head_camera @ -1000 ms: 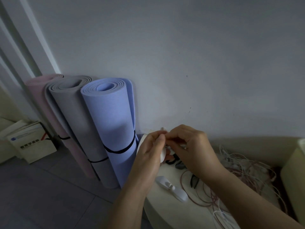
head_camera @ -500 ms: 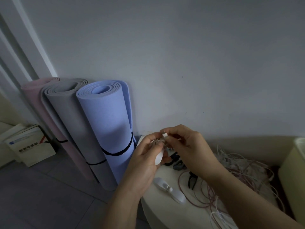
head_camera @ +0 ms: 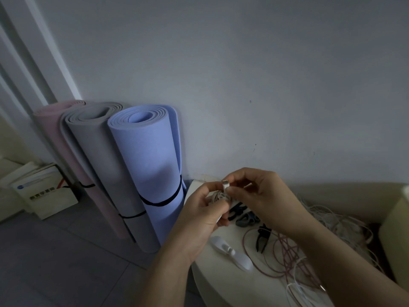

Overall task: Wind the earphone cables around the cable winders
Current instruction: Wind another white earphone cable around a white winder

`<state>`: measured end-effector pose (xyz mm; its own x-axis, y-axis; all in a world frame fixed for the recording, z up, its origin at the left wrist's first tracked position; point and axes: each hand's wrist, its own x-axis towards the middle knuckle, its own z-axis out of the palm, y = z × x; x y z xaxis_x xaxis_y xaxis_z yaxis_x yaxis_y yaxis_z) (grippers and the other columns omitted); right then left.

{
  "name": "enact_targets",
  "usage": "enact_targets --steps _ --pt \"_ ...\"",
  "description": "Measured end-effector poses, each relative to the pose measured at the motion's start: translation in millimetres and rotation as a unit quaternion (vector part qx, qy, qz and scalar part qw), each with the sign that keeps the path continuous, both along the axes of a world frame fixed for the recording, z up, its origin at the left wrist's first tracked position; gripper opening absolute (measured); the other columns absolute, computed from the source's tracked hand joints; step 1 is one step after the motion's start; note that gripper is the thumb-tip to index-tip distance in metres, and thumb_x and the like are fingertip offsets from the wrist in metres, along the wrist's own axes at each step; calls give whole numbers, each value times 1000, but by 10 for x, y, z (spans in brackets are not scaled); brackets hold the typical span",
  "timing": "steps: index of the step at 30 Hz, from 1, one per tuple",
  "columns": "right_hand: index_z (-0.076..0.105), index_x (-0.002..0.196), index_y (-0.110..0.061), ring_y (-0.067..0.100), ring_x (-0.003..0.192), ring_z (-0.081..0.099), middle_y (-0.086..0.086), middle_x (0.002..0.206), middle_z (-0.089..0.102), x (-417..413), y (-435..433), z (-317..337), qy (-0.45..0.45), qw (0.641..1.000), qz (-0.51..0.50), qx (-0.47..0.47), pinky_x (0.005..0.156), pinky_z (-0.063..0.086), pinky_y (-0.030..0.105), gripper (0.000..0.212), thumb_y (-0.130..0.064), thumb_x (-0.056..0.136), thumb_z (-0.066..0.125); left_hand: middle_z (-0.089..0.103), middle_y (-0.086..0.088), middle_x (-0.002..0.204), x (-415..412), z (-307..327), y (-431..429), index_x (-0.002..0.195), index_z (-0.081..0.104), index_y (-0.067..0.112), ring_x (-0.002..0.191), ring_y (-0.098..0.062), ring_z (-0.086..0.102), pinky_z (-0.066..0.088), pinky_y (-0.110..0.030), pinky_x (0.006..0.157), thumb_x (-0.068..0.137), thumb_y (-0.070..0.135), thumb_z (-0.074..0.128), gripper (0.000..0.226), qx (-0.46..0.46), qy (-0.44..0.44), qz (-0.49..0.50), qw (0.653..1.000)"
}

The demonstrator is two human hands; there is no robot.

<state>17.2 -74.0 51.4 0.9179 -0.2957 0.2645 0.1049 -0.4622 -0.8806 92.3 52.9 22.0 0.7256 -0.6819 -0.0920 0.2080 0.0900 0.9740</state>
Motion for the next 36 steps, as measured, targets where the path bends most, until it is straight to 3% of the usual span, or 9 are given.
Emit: enact_targets --steps 3,6,10,16,19,22,28,32,36 --pt "70 87 -21 18 64 61 -3 76 69 -9 -27 32 4 1000 13 1 61 48 19 9 -14 88 65 54 4 59 -4 2 -6 102 65 12 55 -8 48 42 -26 59 88 -5 54 25 2 -1 -6 1000" --pt "69 85 -22 -1 55 54 -12 69 66 -20 -36 61 8 1000 29 3 57 41 11 10 -12 87 65 50 6 55 -13 2 -8 105 64 11 55 -9 44 41 -25 58 83 -1 58 26 11 -13 -21 1000" --pt "69 84 -22 -7 65 60 -16 71 67 -37 -7 109 8 999 36 -18 62 43 6 15 -8 86 66 47 7 55 -33 0 2 111 62 13 55 -8 44 42 -26 62 69 11 56 43 29 -26 -48 998" --pt "66 86 -21 14 71 65 -8 76 64 13 -14 -1 15 999 -50 12 62 51 19 7 -14 86 66 48 10 56 -42 5 -13 108 60 9 55 -8 44 41 -23 58 75 18 56 34 40 -62 -54 996" --pt "64 82 -18 6 62 62 -10 71 62 32 33 -26 7 995 -75 61 56 47 13 10 -9 86 65 50 10 59 -41 -4 -12 109 60 12 57 -9 45 41 -22 58 77 19 58 33 43 -74 -39 996" --pt "63 79 -21 0 74 61 -10 89 64 60 52 -35 10 992 -111 62 59 45 7 10 -13 84 66 53 6 63 -34 3 -3 105 60 14 58 -10 46 41 -21 57 79 18 61 27 42 -83 -23 995" --pt "68 76 -9 26 81 70 4 85 72 86 72 -16 36 974 -115 191 83 56 44 5 -8 80 69 57 5 65 -43 34 26 99 59 20 60 -10 50 44 -21 55 82 14 63 19 46 -127 -7 991" --pt "67 75 -5 20 84 70 -6 98 69 91 67 -15 32 968 -118 220 84 57 40 6 -6 80 69 58 9 64 -44 58 33 101 59 21 59 -7 50 45 -18 56 89 11 62 16 44 -139 -9 989" --pt "66 77 1 16 85 71 -1 103 69 76 39 -7 28 965 -103 240 80 58 30 5 -3 80 68 59 10 63 -51 78 50 106 60 19 58 -6 51 46 -19 59 89 15 64 18 27 -122 -12 992"
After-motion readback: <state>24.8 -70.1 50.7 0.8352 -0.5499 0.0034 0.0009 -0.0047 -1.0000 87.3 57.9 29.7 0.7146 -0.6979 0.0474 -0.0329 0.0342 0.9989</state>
